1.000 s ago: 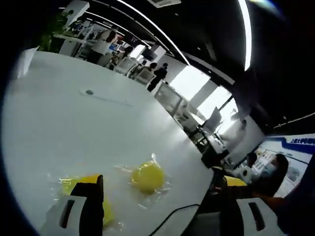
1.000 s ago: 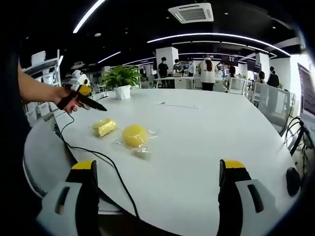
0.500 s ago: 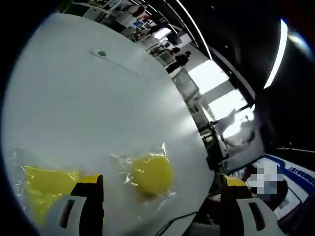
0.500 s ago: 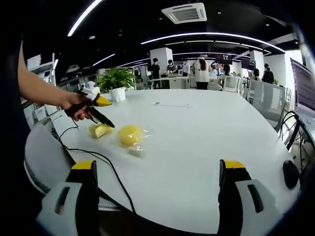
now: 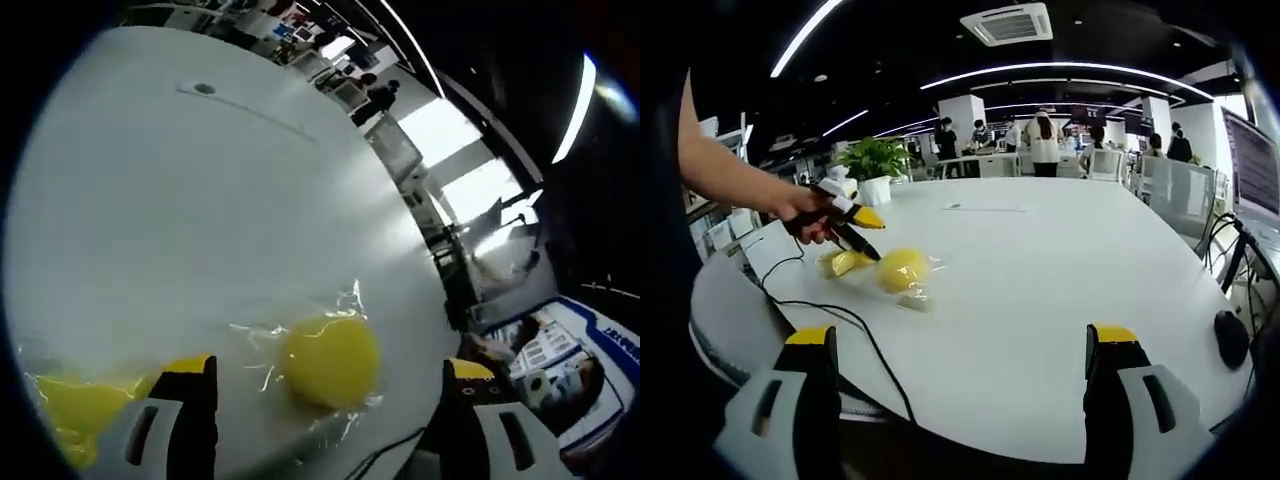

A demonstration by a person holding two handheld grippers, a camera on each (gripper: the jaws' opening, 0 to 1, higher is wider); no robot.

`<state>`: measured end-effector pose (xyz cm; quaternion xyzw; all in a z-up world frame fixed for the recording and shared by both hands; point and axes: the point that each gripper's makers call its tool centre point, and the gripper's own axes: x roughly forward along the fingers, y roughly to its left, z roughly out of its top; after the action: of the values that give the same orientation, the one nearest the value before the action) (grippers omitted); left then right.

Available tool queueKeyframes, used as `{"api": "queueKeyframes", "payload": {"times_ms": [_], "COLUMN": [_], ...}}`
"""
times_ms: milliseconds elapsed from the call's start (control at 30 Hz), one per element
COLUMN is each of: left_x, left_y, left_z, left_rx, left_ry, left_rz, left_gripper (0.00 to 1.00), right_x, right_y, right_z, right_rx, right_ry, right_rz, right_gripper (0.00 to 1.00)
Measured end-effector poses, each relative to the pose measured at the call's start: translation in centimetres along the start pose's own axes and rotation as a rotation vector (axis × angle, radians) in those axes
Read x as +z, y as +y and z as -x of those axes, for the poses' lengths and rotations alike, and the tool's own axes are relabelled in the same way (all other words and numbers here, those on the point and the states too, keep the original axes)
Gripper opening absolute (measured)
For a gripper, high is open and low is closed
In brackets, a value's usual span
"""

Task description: Compare the silicone blocks by pressing each to a similar depth, holding the contact briefly, and releasing to observe deformation and rebound differences across the visible hardness samples.

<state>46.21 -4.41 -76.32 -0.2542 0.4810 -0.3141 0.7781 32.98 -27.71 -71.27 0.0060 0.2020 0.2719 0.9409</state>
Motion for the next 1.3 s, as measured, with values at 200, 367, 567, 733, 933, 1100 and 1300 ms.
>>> {"api": "queueKeyframes", "payload": {"times_ms": [200, 367, 567, 733, 933, 1100, 1300], "left_x": [-0.5, 0.2, -0.7, -0.7, -0.8, -0.7, -0.8], "left_y": [-0.6, -0.4, 1.0, 1.3, 2.2, 2.2, 2.2], "left_z": [-0.9, -1.2, -1.0, -1.3, -1.5, -1.6, -1.9], "left_rx": [0.006, 0.023, 0.048, 0.101, 0.196, 0.214, 0.170], "left_ry": [0.019, 0.001, 0.034, 0.036, 0.052, 0.048, 0.020], "left_rz": [-0.011, 0.016, -0.011, -0.060, -0.125, -0.105, 0.002], "left_gripper": [0.92, 0.88, 0.65, 0.58, 0.46, 0.44, 0.33], "right_x": [0.0, 0.0, -0.4, -0.7, -0.6, -0.6, -1.2], "right_y": [0.1, 0.6, 0.8, 0.8, 0.8, 0.7, 0.5], "right_z": [-0.1, -0.2, 0.1, 0.2, 0.0, 0.0, 0.2], "right_rx": [-0.001, 0.004, -0.003, -0.004, -0.001, -0.003, -0.008], "right_ry": [-0.003, -0.003, 0.004, 0.013, 0.016, 0.016, 0.026], "right_rz": [-0.007, -0.005, -0.015, -0.020, -0.022, -0.025, -0.029], "right_gripper": [0.97, 0.97, 0.97, 0.97, 0.97, 0.97, 0.97]}}
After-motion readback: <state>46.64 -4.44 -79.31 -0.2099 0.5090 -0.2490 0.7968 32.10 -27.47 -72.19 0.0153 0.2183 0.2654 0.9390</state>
